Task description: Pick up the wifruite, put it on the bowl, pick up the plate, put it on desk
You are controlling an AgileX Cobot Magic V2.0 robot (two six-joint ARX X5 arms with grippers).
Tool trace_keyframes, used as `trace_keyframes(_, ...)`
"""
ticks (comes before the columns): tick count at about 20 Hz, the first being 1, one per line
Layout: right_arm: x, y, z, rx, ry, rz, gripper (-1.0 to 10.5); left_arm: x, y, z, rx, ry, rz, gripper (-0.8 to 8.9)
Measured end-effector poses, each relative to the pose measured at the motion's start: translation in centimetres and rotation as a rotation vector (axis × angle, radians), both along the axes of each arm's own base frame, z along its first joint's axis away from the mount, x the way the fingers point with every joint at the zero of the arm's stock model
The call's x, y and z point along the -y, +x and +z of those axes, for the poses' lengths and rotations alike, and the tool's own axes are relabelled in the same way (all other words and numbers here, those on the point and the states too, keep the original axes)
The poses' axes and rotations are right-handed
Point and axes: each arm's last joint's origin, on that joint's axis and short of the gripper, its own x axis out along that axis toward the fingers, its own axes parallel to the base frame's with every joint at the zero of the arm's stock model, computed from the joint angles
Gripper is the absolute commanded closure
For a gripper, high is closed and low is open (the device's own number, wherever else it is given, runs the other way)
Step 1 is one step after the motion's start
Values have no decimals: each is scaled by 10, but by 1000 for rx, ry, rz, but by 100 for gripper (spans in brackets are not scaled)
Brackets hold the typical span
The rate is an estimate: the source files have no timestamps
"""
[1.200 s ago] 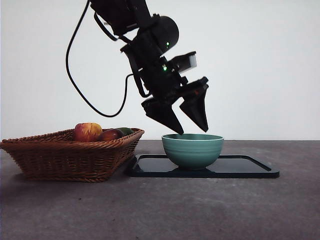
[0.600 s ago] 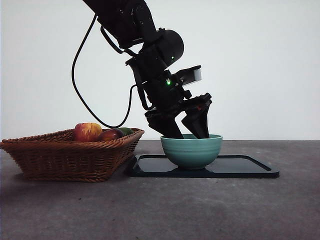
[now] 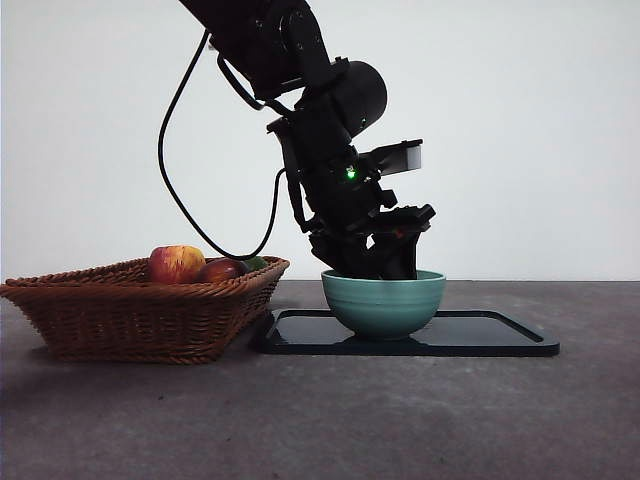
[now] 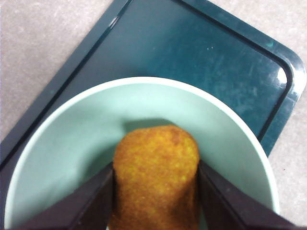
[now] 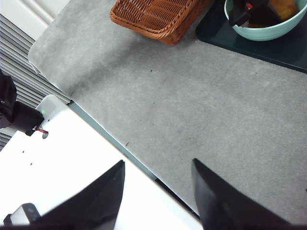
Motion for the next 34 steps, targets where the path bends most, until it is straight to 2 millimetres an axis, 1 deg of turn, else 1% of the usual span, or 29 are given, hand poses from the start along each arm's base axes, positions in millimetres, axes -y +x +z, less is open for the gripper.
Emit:
trace_keyframes(3,0,0,0,0,0,0,726,0,0,1,-1,0,0,604)
trace_keyframes(5,0,0,0,0,0,0,726,0,0,5,-2,-3,6,604)
trace_keyframes(6,0,0,0,0,0,0,726,1,1,11,-1,-17,19,603)
trace_keyframes(7,0,0,0,0,0,0,726,1,1,22,12,-39,31,604)
trace_keyframes(8,0,0,0,0,0,0,726,0,0,39,29,-67,44,603)
trace_keyframes(10,0,0,0,1,-1,0,726,-7,-9,83,81,-145,72,604)
trace_keyframes(11,0,0,0,1,-1,0,726,-13,-16,107,105,-188,88,603)
trace_keyframes(13,0,0,0,1,-1,0,726,-30,-36,151,131,-256,121,604)
trace_keyframes(15,0,0,0,1,-1,0,726,-54,-60,192,140,-316,163,604)
trace_keyframes(17,0,0,0,1,-1,0,726,-81,-80,224,147,-374,219,604)
trace_keyframes(18,0,0,0,2,-1,0,726,-97,-91,241,158,-410,255,604)
trace_keyframes(20,0,0,0,6,-3,3,726,-127,-113,268,209,-447,346,604)
trace_keyframes(22,0,0,1,14,-1,4,726,-153,-134,286,261,-446,438,604)
trace_keyframes(25,0,1,1,21,2,5,726,-175,-153,297,273,-459,478,604)
trace_keyframes(28,-1,1,2,33,6,6,726,-192,-165,296,293,-462,540,604)
trace_keyframes(31,-1,2,2,40,9,6,726,-204,-172,281,284,-445,607,604)
trace_keyframes(34,-1,2,3,47,12,5,726,-212,-173,256,258,-426,669,604)
